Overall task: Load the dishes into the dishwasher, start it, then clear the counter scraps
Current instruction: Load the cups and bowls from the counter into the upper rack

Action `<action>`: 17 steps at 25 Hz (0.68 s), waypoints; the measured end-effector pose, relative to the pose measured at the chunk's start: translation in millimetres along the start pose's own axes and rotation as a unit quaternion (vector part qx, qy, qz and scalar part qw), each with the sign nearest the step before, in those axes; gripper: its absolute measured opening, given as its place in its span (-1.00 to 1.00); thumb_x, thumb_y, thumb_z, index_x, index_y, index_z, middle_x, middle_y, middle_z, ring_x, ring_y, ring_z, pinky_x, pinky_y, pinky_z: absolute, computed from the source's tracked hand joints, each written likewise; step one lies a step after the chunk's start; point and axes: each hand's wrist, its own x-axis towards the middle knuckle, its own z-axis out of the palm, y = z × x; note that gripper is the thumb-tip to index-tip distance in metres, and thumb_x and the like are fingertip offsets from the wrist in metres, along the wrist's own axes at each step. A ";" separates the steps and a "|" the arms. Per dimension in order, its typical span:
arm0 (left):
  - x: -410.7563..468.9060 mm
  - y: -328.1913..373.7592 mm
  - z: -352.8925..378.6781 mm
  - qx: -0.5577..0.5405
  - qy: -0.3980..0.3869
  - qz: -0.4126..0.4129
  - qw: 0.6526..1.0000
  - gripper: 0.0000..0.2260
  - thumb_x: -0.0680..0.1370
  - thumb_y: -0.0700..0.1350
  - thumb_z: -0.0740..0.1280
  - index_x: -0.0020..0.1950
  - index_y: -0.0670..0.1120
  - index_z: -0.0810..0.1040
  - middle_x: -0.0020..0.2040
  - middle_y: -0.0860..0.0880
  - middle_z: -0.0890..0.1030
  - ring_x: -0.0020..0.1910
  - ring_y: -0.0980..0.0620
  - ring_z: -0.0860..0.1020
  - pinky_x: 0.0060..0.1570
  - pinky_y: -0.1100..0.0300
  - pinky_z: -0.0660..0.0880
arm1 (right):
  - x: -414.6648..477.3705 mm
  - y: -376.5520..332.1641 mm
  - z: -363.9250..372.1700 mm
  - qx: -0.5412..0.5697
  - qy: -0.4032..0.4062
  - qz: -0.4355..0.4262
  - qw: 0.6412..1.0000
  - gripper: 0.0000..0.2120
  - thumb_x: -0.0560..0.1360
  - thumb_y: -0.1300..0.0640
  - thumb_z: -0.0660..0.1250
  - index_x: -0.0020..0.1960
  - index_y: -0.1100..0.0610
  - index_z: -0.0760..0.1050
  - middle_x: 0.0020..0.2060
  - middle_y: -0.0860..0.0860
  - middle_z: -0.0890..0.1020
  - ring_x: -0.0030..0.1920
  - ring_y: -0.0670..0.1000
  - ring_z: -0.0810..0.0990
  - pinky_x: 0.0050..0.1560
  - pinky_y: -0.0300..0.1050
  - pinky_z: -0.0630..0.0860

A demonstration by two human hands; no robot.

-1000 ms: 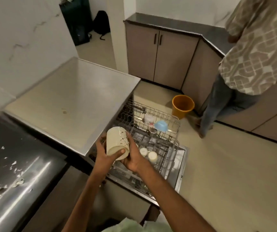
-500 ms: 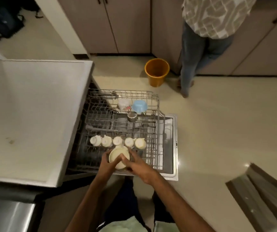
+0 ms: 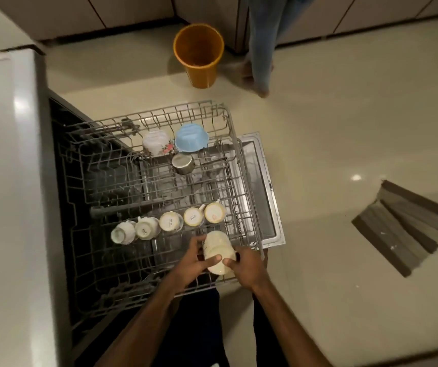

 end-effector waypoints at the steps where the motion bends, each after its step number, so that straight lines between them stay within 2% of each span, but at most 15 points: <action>1: 9.4 -0.1 -2.7 0.015 -0.014 0.000 1.000 -0.40 0.47 -0.09 0.51 0.39 -0.08 0.26 0.31 -0.03 0.47 0.23 0.09 0.51 -0.07 0.33 0.56 | 5.6 0.2 1.3 -0.004 0.011 0.006 1.000 -0.69 0.52 0.12 0.42 0.24 0.16 0.59 0.06 0.09 0.69 0.07 0.08 0.65 -0.04 -0.19 0.48; 3: 23.6 -2.3 -6.4 0.042 -0.038 -0.006 0.998 -0.39 0.48 -0.04 0.50 0.40 -0.09 0.26 0.31 -0.03 0.47 0.25 0.03 0.50 -0.02 0.32 0.54 | 13.7 1.8 4.9 -0.026 0.024 0.021 0.999 -0.68 0.52 0.11 0.43 0.25 0.16 0.60 0.06 0.10 0.70 0.06 0.09 0.64 -0.02 -0.15 0.49; 6: 33.4 -6.6 -3.4 0.063 -0.061 -0.012 0.996 -0.38 0.48 0.02 0.49 0.42 -0.08 0.25 0.32 -0.02 0.45 0.28 -0.01 0.47 0.17 0.12 0.52 | 19.4 6.0 4.9 -0.052 0.032 0.037 0.997 -0.68 0.51 0.11 0.44 0.24 0.17 0.60 0.06 0.12 0.70 0.06 0.10 0.65 -0.06 -0.18 0.43; 10: 35.9 -19.1 5.4 0.046 -0.061 -0.029 0.997 -0.38 0.48 0.04 0.48 0.44 -0.06 0.28 0.33 -0.01 0.47 0.27 0.00 0.49 0.11 0.13 0.56 | 18.9 15.7 3.6 -0.072 0.031 0.050 0.996 -0.68 0.52 0.14 0.41 0.27 0.15 0.60 0.07 0.12 0.70 0.09 0.10 0.64 0.02 -0.15 0.47; 14: 41.1 -29.1 7.8 0.023 -0.045 -0.021 0.998 -0.33 0.46 0.05 0.50 0.48 -0.04 0.32 0.36 -0.03 0.49 0.28 -0.02 0.50 0.25 -0.02 0.52 | 19.2 20.3 4.5 -0.077 0.041 0.047 0.995 -0.65 0.52 0.23 0.37 0.31 0.14 0.57 0.11 0.11 0.68 0.14 0.12 0.63 0.15 -0.12 0.50; 17: 39.1 -33.4 9.7 0.015 -0.045 0.004 0.999 -0.31 0.43 0.08 0.50 0.50 -0.01 0.33 0.35 -0.01 0.51 0.30 -0.01 0.51 0.29 -0.09 0.50 | 20.7 22.0 3.2 -0.072 0.041 0.051 0.995 -0.60 0.51 0.24 0.39 0.34 0.13 0.54 0.13 0.11 0.68 0.15 0.10 0.63 0.16 -0.16 0.48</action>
